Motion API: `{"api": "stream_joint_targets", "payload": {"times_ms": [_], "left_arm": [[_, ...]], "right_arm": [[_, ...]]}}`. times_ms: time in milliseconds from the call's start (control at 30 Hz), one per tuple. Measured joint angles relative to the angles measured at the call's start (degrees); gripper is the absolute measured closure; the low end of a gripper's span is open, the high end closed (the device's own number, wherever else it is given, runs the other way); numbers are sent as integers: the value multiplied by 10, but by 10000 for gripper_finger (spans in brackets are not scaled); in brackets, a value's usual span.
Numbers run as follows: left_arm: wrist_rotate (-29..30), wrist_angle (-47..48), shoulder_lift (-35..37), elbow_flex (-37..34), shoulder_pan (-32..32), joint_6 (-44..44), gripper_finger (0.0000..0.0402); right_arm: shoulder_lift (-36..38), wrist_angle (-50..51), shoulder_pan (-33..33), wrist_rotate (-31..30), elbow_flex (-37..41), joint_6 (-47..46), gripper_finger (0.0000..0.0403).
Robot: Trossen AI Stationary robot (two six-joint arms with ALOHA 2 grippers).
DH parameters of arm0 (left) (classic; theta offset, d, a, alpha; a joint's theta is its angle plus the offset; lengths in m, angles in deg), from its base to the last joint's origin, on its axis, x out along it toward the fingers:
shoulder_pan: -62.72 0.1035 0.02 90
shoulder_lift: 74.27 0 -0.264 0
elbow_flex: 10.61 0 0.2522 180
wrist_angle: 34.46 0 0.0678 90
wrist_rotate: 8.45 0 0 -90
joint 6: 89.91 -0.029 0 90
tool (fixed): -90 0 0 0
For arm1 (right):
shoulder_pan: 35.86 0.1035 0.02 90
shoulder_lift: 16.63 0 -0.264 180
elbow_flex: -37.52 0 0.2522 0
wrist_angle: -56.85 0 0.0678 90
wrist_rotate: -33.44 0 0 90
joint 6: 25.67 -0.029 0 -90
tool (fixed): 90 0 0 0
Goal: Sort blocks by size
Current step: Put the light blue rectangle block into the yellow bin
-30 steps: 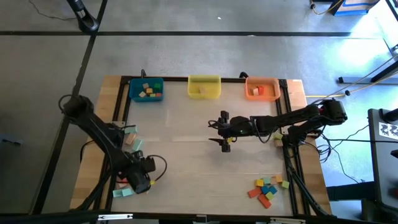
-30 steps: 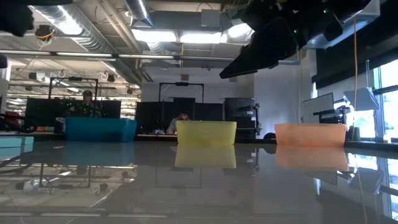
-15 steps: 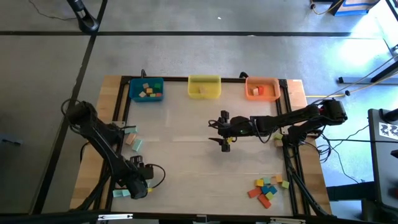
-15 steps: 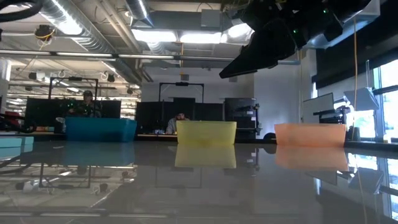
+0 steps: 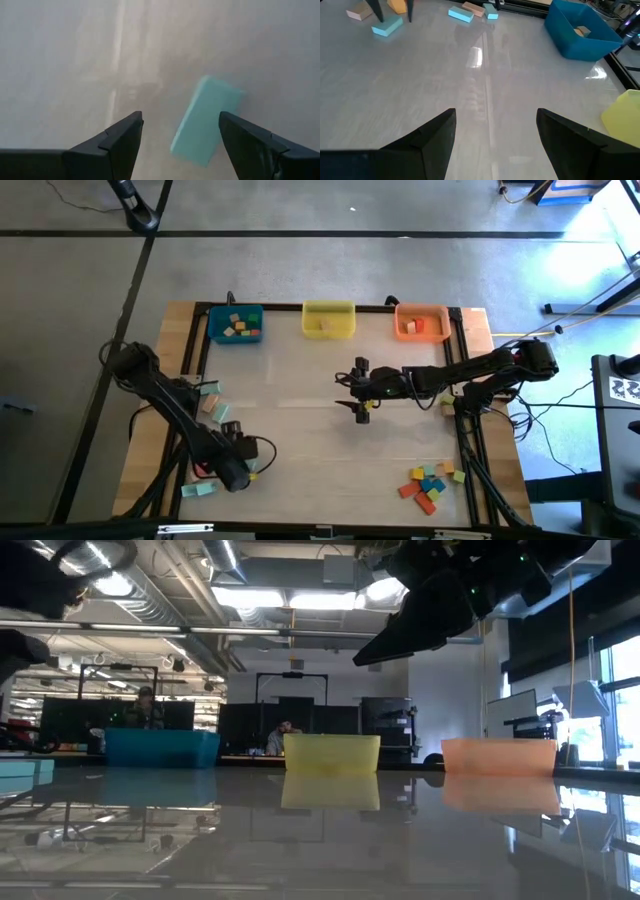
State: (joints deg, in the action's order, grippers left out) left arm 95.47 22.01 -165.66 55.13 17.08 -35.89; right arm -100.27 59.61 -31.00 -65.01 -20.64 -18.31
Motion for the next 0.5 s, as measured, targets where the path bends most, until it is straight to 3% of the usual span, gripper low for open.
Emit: {"api": "stream_joint_targets", "payload": {"times_ms": [200, 500], "left_arm": [[-4, -14, 3, -5, -1, -61, 151], [-40, -77, 3, -20, -1, -62, 151]], "right_arm": [[0, 0, 0, -1, 0, 0, 127], [0, 5, 0, -1, 0, 0, 127]]}}
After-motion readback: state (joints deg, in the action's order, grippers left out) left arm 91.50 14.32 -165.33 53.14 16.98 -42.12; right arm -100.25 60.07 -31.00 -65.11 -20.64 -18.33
